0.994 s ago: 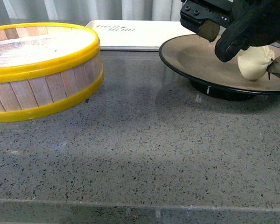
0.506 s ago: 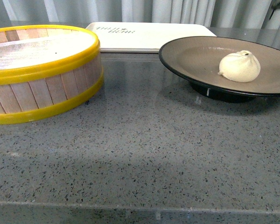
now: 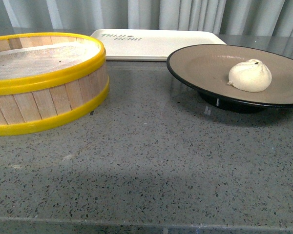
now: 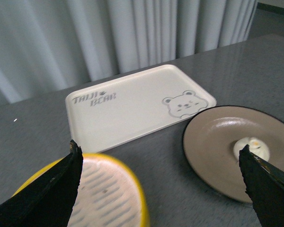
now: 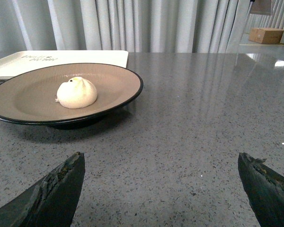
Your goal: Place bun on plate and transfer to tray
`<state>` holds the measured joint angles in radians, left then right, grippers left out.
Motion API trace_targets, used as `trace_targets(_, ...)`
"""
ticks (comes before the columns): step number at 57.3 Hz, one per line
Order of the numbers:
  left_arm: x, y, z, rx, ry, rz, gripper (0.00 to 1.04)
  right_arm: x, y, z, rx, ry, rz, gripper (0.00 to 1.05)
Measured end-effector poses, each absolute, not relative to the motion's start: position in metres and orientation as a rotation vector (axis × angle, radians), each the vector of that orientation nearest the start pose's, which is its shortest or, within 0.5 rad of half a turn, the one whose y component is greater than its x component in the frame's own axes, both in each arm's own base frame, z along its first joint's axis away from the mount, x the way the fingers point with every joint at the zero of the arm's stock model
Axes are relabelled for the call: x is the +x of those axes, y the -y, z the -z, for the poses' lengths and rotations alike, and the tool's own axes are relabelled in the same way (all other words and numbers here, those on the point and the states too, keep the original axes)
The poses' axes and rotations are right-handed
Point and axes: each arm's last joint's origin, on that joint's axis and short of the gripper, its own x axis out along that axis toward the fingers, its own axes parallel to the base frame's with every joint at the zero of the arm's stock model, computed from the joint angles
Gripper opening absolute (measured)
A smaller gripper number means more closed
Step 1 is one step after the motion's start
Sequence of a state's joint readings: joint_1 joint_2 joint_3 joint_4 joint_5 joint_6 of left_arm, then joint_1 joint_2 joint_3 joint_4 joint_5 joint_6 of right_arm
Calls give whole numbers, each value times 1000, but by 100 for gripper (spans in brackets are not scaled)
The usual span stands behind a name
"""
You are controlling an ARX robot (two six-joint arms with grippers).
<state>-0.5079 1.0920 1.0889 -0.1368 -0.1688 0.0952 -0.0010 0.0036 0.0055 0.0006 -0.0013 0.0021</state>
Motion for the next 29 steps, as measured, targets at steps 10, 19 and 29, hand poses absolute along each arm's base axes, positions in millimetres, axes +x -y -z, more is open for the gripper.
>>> trace_targets(10, 173, 30, -343, 46, -25, 78, 84, 98, 0, -165, 2, 2, 0, 96)
trace_targets(19, 146, 0, -272, 8, 17, -10, 48, 98, 0, -165, 2, 2, 0, 96)
trace_targets(29, 136, 0, -231, 2, -10, 4, 7, 98, 0, -165, 2, 2, 0, 96)
